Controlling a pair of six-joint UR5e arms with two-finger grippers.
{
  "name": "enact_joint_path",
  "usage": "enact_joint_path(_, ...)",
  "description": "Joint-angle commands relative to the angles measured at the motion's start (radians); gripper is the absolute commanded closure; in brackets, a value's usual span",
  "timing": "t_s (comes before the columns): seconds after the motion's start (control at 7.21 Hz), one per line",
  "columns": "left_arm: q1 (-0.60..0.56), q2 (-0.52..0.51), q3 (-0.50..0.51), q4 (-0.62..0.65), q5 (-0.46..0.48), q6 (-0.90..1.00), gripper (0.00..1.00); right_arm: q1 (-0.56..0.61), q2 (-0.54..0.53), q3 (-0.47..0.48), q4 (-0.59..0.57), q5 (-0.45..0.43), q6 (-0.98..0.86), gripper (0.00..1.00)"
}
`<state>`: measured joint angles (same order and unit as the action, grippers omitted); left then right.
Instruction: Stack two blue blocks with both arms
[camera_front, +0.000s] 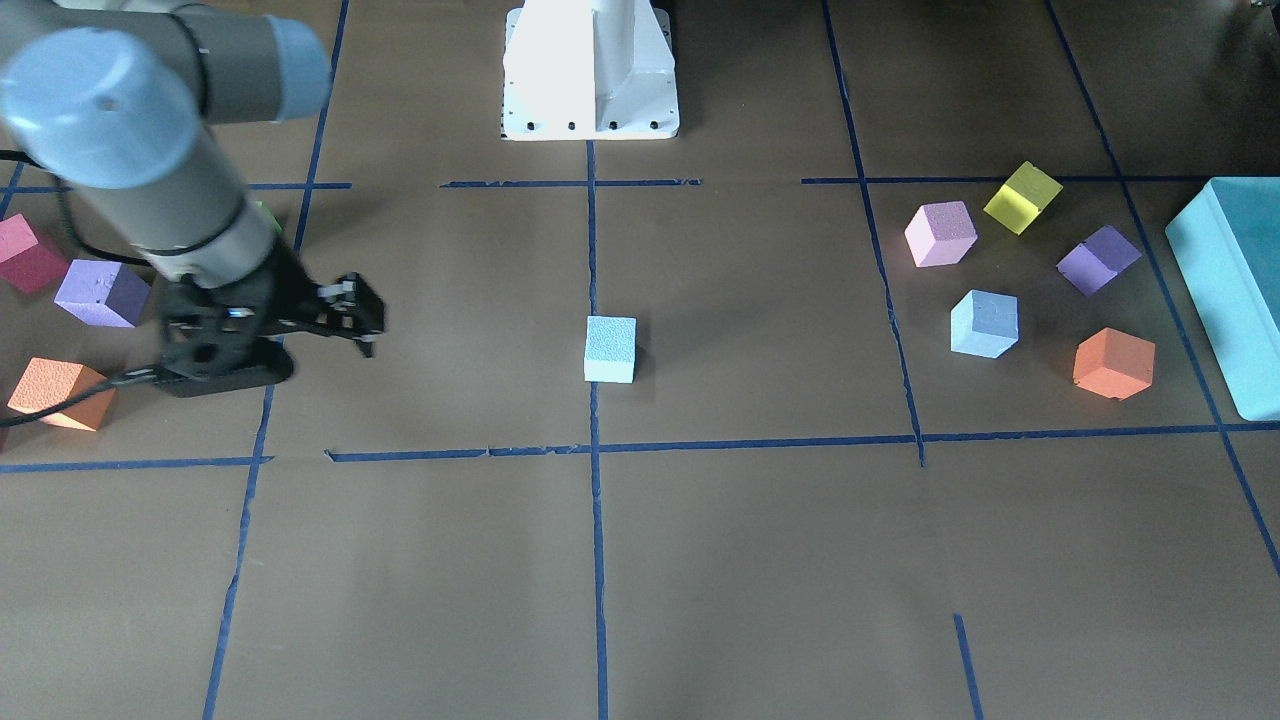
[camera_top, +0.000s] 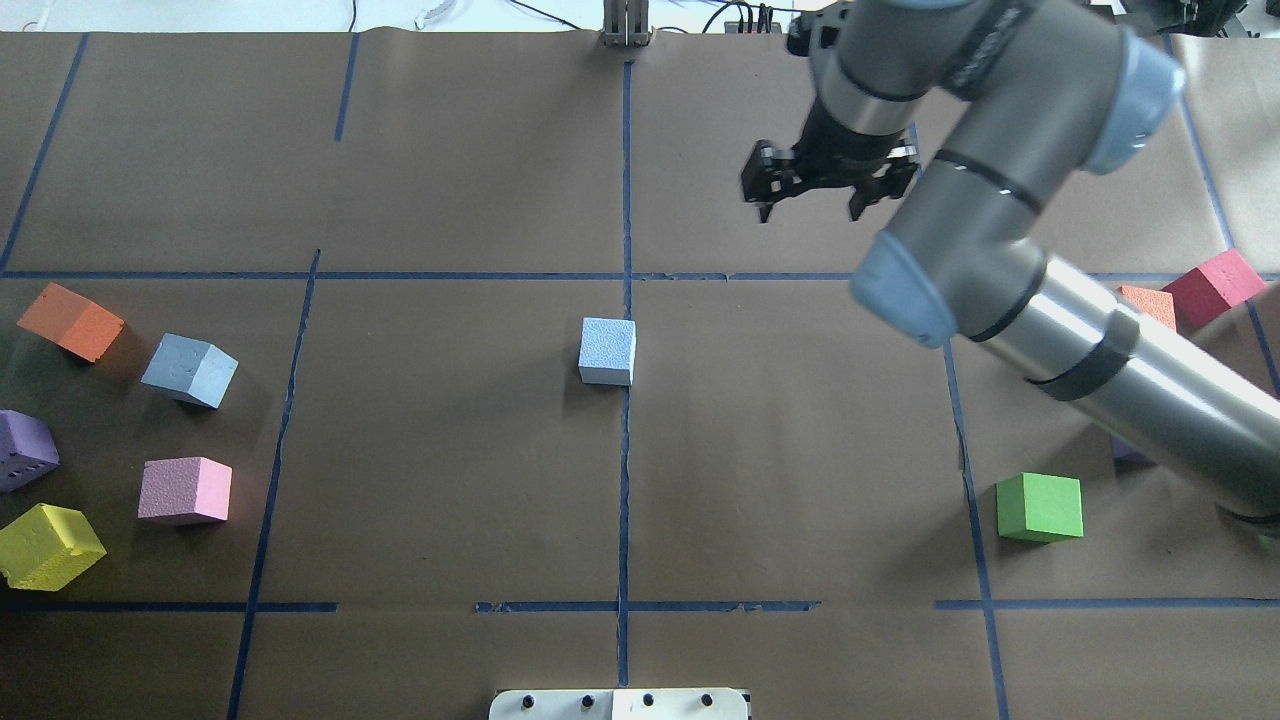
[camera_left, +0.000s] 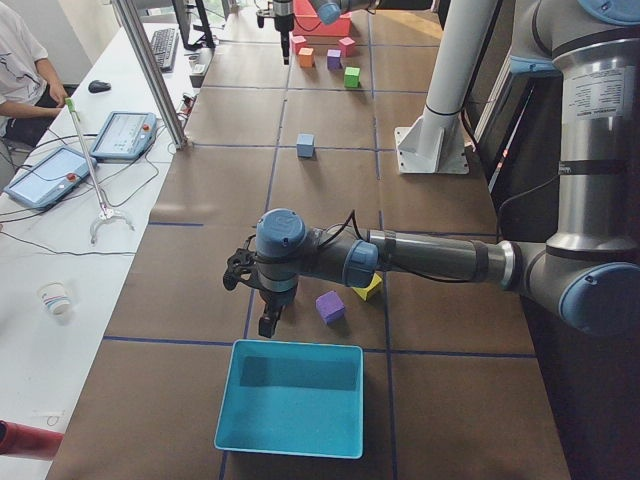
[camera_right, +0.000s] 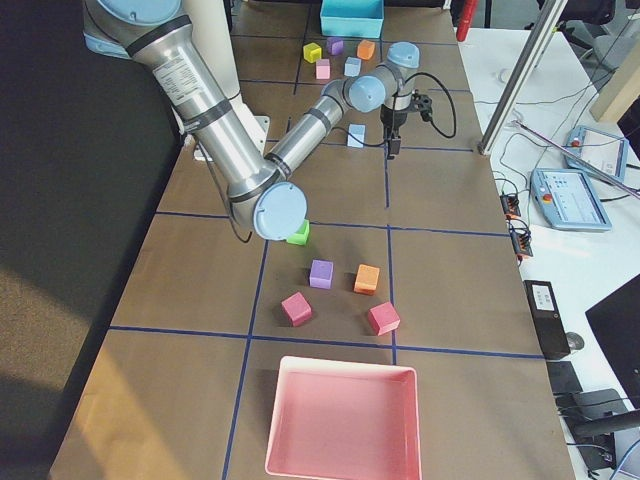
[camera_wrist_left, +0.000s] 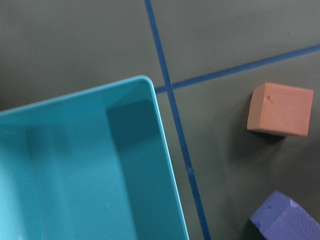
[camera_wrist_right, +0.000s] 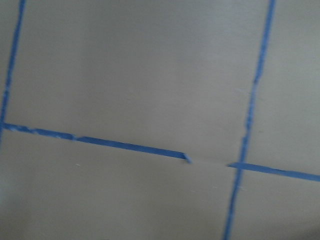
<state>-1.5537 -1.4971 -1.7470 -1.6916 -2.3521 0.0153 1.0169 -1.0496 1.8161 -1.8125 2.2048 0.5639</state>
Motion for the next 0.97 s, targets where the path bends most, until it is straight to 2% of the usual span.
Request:
enact_joint_path(0.0, 0.079, -0.021, -0.075, -0.019, -0.043, -0.17, 0.0, 0.208, -0.305, 0.162, -0.047, 0.038, -0.426, 0.0)
enact_joint_path(0.28, 0.229, -0.043, -0.106, -0.023, -0.041, -0.181, 0.0, 0.39, -0.574, 0.209, -0.033, 0.113, -0.778, 0.0)
enact_joint_path(0.42, 0.254, -0.051, -0.117, -0.036, -0.039, -0.271, 0.0, 0.455, -0.715, 0.215, -0.006, 0.121, -0.909, 0.0)
enact_joint_path(0.55, 0.32, -0.051, -0.123, -0.104, -0.027, -0.384, 0.0, 0.463, -0.792, 0.212, 0.074, 0.121, -0.911, 0.0)
enact_joint_path(0.69, 0.404, -0.051, -0.117, -0.172, 0.055, -0.484, 0.0, 0.463, -0.809, 0.194, 0.114, 0.119, -0.886, 0.0)
enact_joint_path(0.83, 0.476, -0.052, -0.102, -0.224, 0.097, -0.571, 0.0, 0.462, -0.802, 0.193, 0.119, 0.119, -0.827, 0.0)
